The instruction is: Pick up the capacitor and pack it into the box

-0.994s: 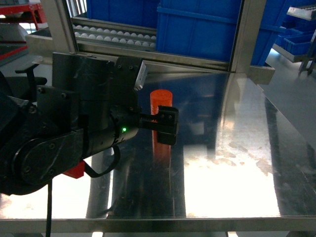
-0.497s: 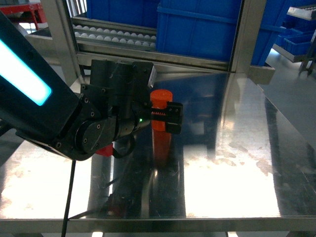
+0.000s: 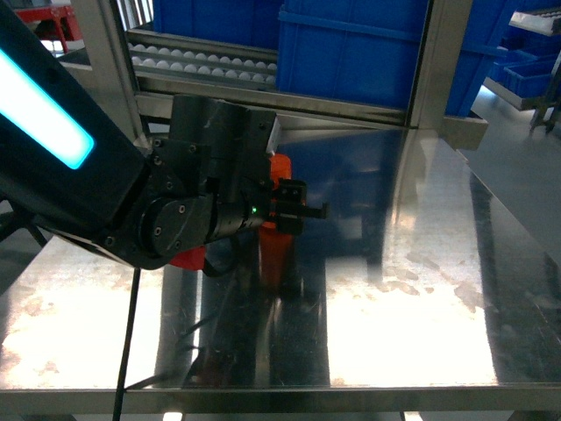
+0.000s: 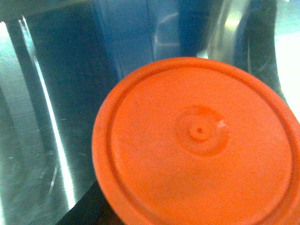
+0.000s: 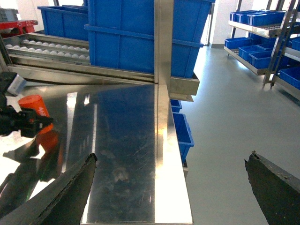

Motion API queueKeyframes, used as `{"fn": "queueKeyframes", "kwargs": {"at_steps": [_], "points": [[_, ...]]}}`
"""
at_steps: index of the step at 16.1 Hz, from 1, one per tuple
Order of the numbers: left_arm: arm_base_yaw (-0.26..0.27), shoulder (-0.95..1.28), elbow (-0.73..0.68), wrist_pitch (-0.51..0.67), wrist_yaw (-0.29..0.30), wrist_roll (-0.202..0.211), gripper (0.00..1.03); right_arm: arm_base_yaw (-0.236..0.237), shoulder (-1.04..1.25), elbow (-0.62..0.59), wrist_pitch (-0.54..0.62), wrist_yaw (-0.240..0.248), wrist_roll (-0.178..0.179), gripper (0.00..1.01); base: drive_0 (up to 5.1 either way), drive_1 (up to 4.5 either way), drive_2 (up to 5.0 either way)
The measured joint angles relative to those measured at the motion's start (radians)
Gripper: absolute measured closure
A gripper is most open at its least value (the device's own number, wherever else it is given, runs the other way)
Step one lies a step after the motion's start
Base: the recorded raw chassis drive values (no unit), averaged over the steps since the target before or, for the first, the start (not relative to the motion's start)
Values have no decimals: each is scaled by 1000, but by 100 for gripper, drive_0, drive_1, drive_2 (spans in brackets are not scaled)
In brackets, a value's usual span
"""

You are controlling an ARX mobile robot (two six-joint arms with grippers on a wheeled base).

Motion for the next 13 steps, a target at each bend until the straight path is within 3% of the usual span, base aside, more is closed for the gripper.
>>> {"fn": "queueKeyframes", "kwargs": {"at_steps": [3,5,7,10,12,13], "points": [[34,-241,-196,150,-19,10,58,0,0,0,0,0,0,3,0,0,0],[80,-476,-403,263,-43,47,58,0,0,0,0,0,0,3,0,0,0],[116,-725,-671,286,-50,57,58,0,0,0,0,0,0,3,0,0,0],[182,-1209,-994,117,11,45,58,0,0,0,0,0,0,3,0,0,0],[253,-1484,-1081,-91,79,33,58,0,0,0,0,0,0,3,0,0,0],[251,-1544,-1084,-103,91,38,58,0,0,0,0,0,0,3,0,0,0]]}}
